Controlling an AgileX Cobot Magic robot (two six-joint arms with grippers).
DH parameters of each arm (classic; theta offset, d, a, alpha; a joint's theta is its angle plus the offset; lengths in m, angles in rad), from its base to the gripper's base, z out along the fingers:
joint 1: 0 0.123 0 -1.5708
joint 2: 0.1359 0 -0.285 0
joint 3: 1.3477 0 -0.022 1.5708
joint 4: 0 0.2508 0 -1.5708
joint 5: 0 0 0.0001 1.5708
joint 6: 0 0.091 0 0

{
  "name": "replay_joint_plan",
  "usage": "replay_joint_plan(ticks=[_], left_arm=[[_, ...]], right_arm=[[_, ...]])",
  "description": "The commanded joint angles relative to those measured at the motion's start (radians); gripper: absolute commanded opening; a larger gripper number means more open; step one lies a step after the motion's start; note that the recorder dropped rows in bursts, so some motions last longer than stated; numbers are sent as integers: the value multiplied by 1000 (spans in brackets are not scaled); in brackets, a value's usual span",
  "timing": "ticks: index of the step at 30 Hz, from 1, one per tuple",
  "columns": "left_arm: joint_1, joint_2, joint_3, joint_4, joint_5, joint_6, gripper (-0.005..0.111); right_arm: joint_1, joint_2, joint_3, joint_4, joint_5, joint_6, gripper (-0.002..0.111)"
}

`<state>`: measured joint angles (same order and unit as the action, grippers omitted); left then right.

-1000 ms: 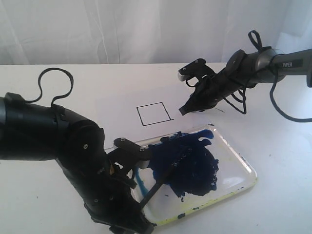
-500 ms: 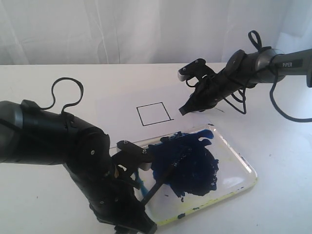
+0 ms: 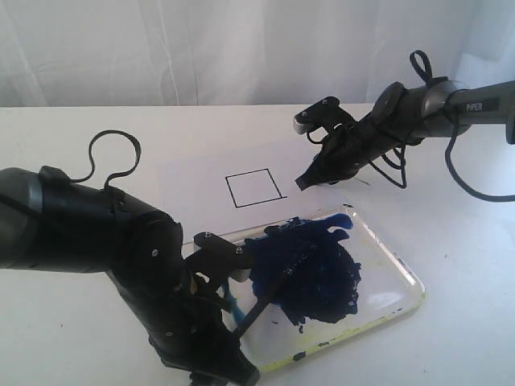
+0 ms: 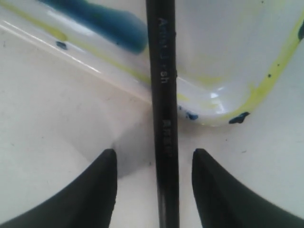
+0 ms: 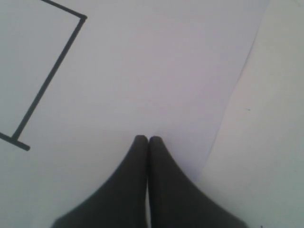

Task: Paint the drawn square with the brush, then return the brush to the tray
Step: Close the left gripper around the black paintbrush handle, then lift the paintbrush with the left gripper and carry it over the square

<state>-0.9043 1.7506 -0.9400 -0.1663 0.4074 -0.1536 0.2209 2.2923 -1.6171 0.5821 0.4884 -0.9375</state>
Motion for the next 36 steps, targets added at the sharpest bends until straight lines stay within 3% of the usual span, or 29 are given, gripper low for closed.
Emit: replay_joint_plan(ticks=[1, 12, 17, 24, 29, 36], left_arm=[[-6, 25, 2, -10, 13, -2, 54], [-6, 48, 2, -10, 7, -5, 40], [-6, 48, 2, -10, 10, -5, 1], [-4, 26, 0, 0, 39, -5, 0], [-4, 6, -87, 74, 236, -3, 0], [-4, 6, -200, 189, 370, -3, 0]], right_arm=[[-1, 14, 2, -17, 10, -7, 0], [-1, 14, 2, -17, 10, -7, 0], [-1, 14, 2, -17, 10, -7, 0], [-1, 14, 2, -17, 10, -7, 0], [-1, 14, 2, -17, 10, -7, 0], [-1, 14, 2, -17, 10, -7, 0]])
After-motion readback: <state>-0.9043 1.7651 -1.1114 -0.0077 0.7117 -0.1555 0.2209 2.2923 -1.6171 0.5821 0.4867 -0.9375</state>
